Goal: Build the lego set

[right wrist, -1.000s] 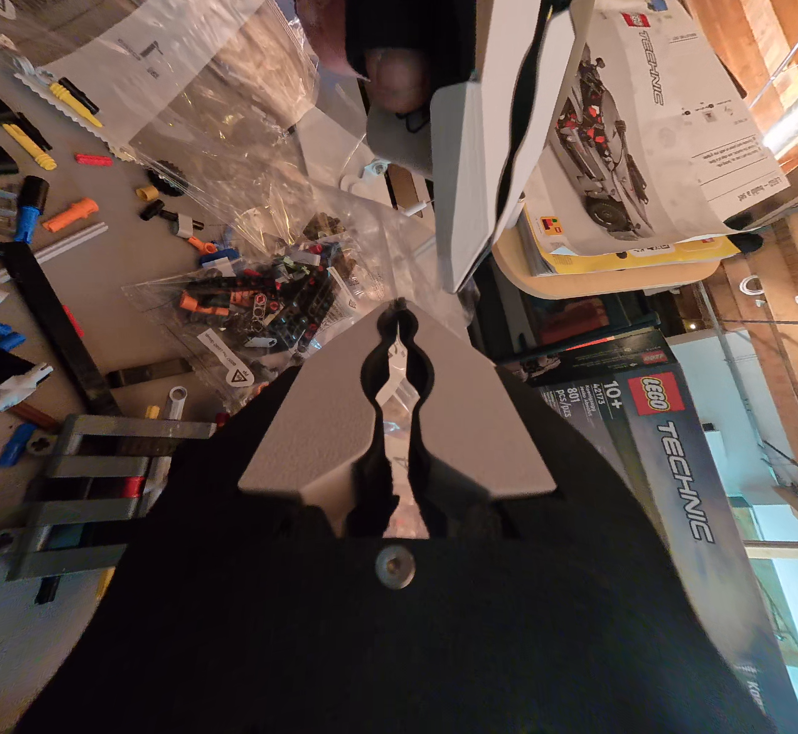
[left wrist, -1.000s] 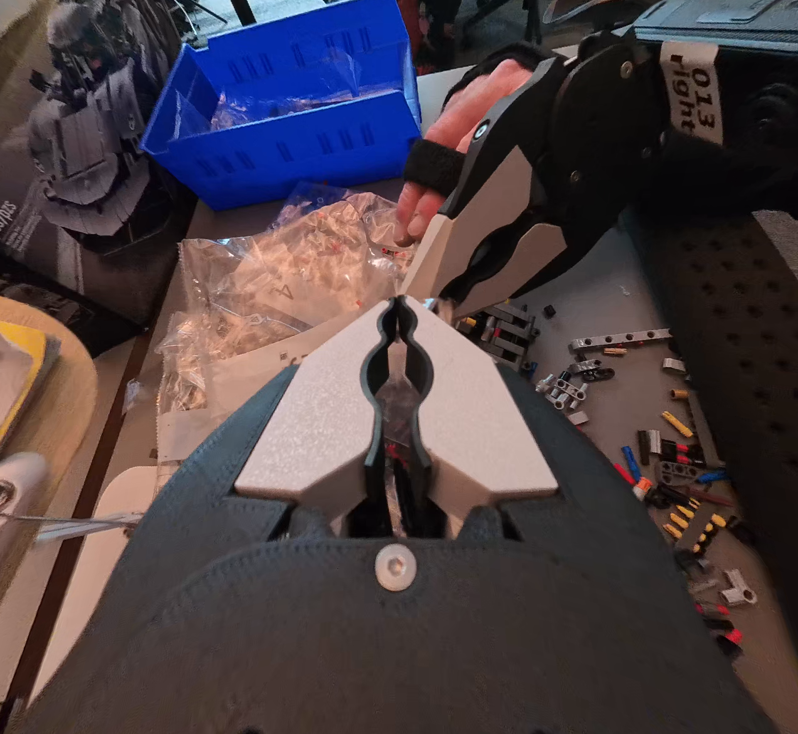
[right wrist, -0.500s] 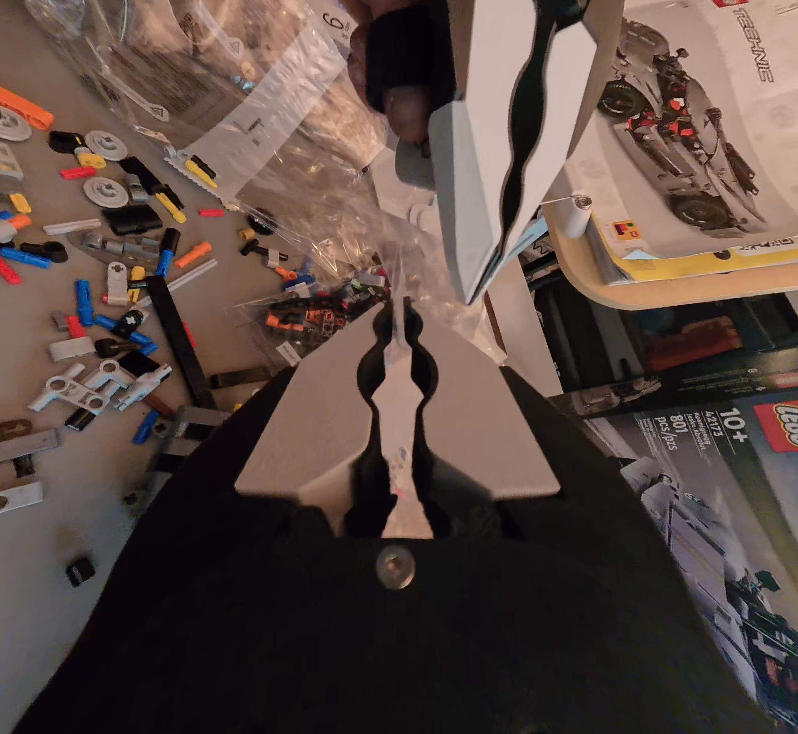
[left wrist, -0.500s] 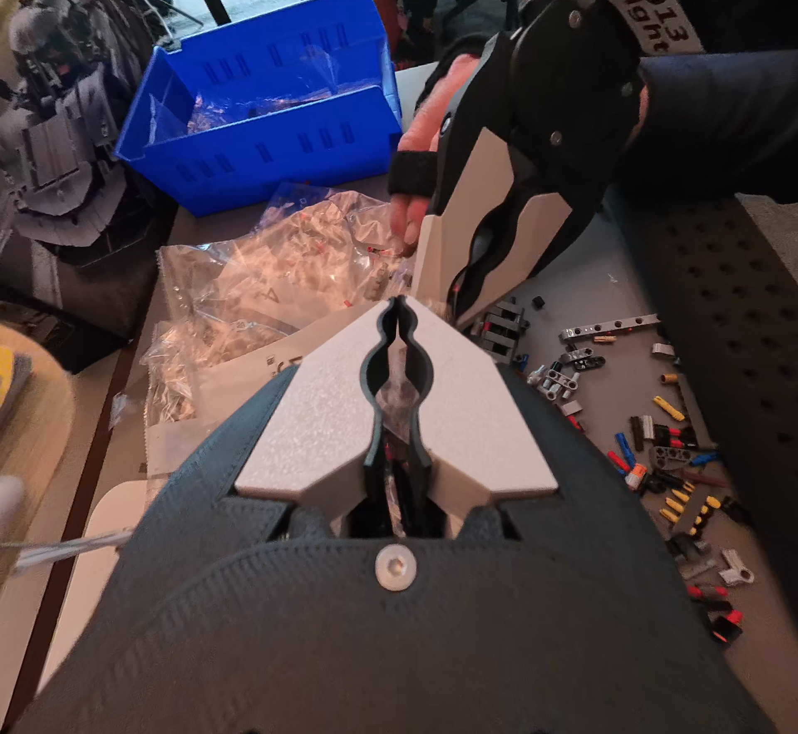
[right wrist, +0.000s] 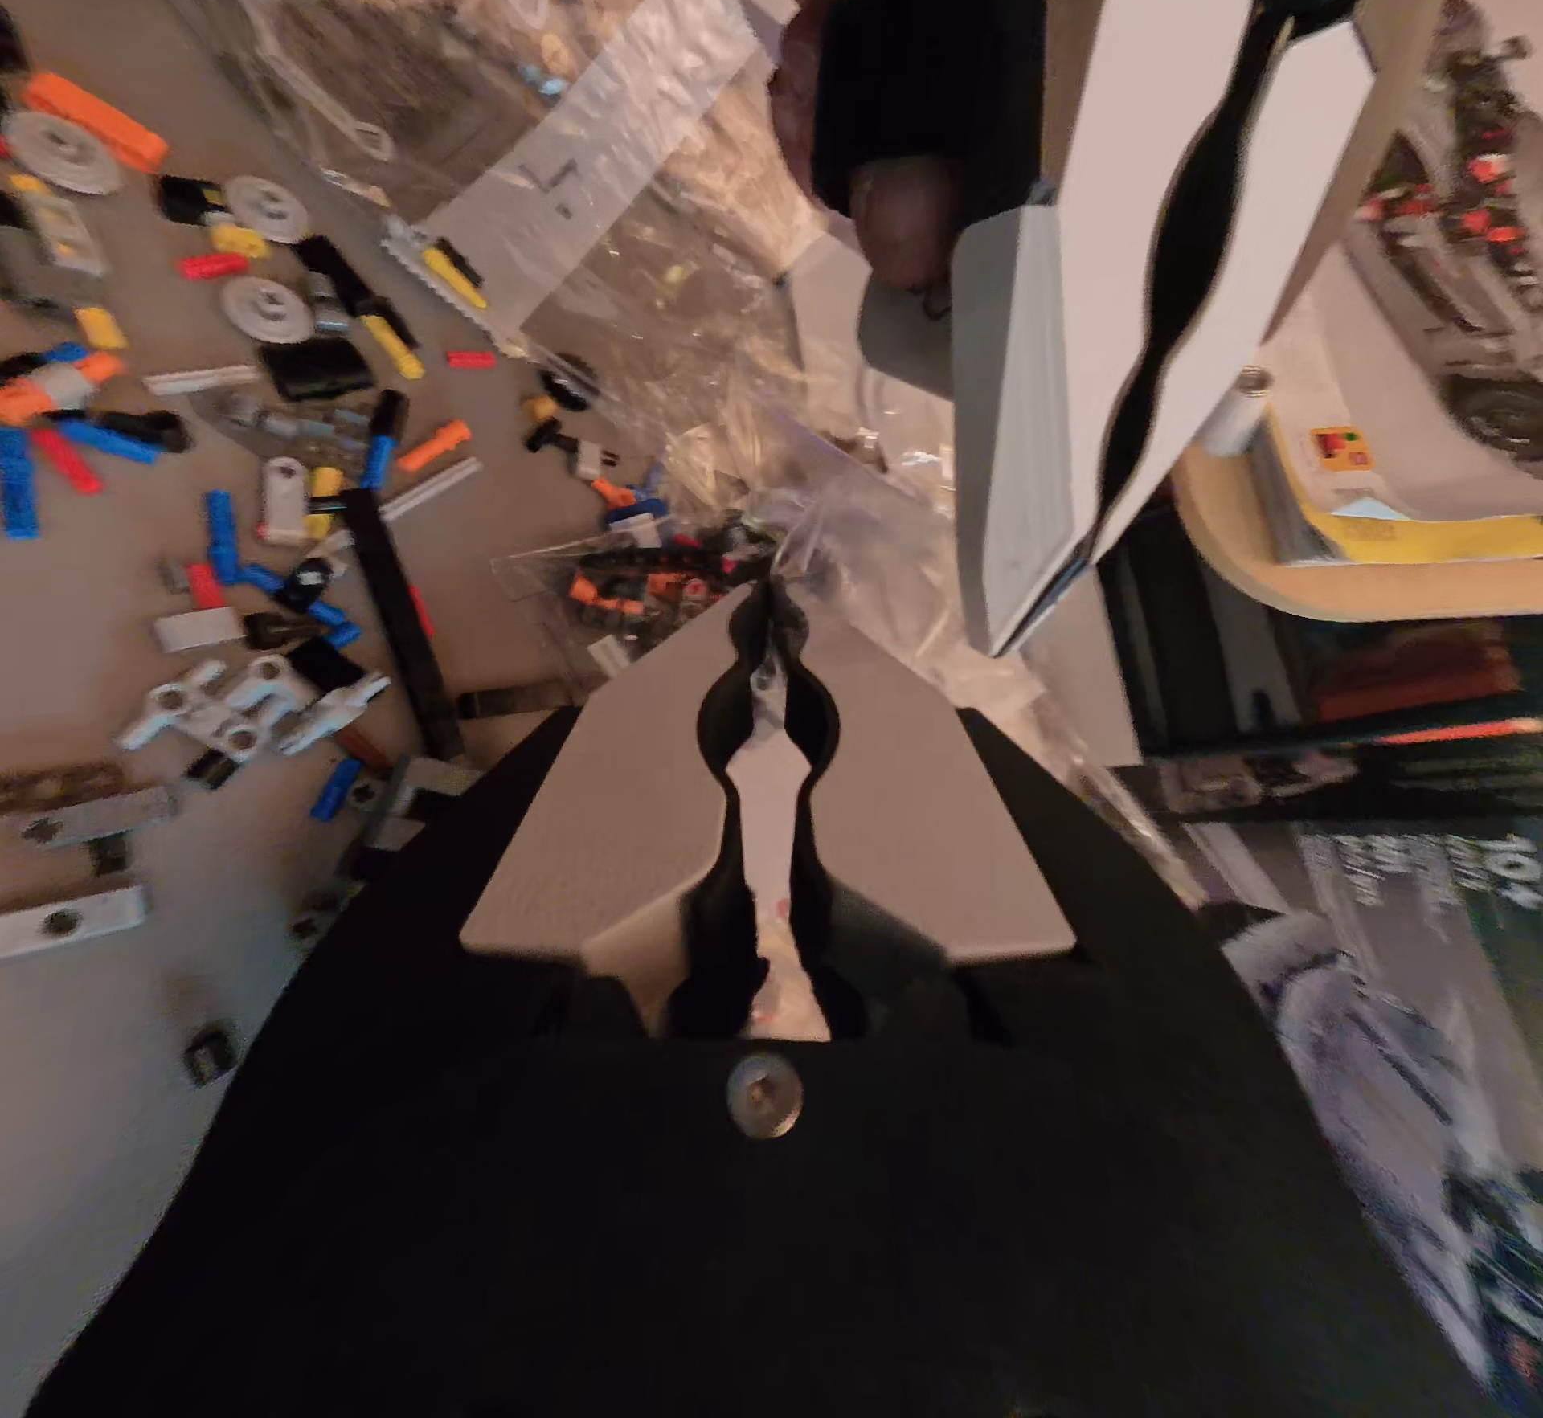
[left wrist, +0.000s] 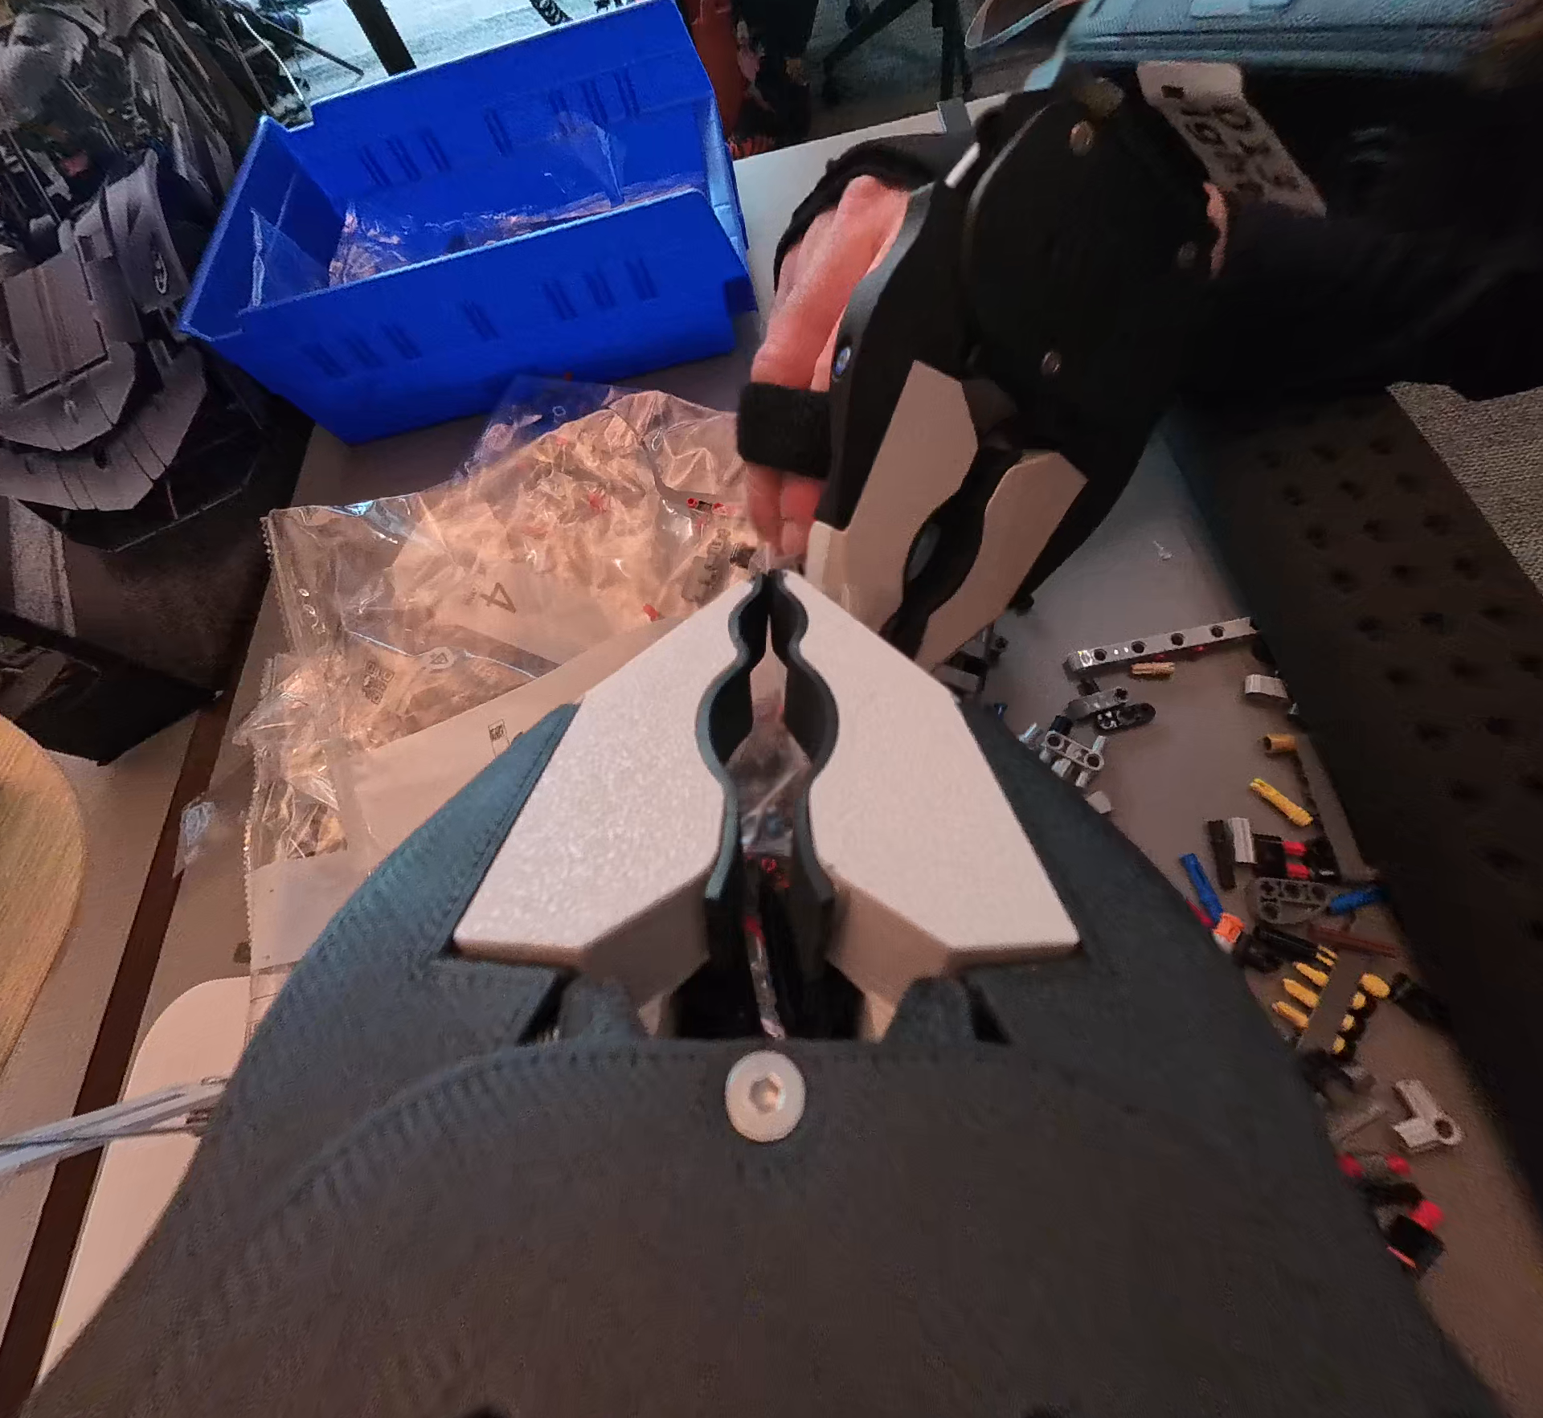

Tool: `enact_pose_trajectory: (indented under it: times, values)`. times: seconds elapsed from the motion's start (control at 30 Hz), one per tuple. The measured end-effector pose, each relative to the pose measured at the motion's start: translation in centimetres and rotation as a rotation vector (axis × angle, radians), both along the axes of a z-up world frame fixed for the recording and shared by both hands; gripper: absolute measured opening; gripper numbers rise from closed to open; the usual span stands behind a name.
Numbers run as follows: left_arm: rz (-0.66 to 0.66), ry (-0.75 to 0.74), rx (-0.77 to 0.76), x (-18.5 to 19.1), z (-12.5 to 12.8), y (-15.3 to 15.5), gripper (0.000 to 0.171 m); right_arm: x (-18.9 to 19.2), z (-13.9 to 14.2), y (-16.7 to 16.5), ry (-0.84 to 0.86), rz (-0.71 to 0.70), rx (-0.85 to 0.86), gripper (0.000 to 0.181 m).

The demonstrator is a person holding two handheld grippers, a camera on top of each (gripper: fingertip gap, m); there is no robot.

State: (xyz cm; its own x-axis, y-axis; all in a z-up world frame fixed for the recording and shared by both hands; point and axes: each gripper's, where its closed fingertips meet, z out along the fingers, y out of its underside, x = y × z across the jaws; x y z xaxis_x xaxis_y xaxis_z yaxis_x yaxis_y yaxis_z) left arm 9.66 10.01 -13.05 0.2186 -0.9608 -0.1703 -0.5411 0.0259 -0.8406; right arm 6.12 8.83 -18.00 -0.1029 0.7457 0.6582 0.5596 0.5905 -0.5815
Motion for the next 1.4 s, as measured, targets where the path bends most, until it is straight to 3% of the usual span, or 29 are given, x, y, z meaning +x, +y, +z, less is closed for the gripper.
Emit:
enact_pose_trajectory:
  times: [0.23, 0.33, 0.57, 0.63, 0.77, 0.9, 1.2, 1.4]
  values:
    - [0.001, -0.012, -0.013, -0.3, -0.1, 0.1, 0.000, 0.3, 0.9, -0.5, 0.055, 0.032, -0.066, 0.000]
    - [0.008, -0.016, -0.021, -0.9, 0.0, 0.1, 0.000, 0.6, 2.1, -0.1, 0.110, 0.012, -0.075, 0.014]
    - [0.063, 0.010, -0.002, -2.8, 0.2, 0.7, 0.000, 1.9, 3.0, 1.1, 0.122, -0.065, -0.110, 0.005]
    - [0.082, 0.009, 0.007, -3.4, 0.5, 0.9, 0.000, 1.7, 2.8, 0.1, 0.103, -0.025, -0.153, 0.000]
    - [0.101, -0.003, 0.020, -4.2, 1.1, 1.0, 0.000, 0.7, -1.2, -5.7, -0.109, 0.203, -0.326, 0.000]
    - [0.100, -0.011, 0.027, -4.3, 1.4, 0.9, 0.000, 0.5, -5.6, -9.3, -0.335, 0.300, -0.414, 0.005]
    - [0.079, -0.005, 0.025, -3.7, 1.3, 0.6, 0.000, -0.3, -9.4, -10.0, -0.494, 0.260, -0.397, 0.007]
    - [0.073, -0.001, 0.024, -3.5, 1.2, 0.5, 0.000, -0.6, -9.7, -10.0, -0.501, 0.245, -0.395, 0.002]
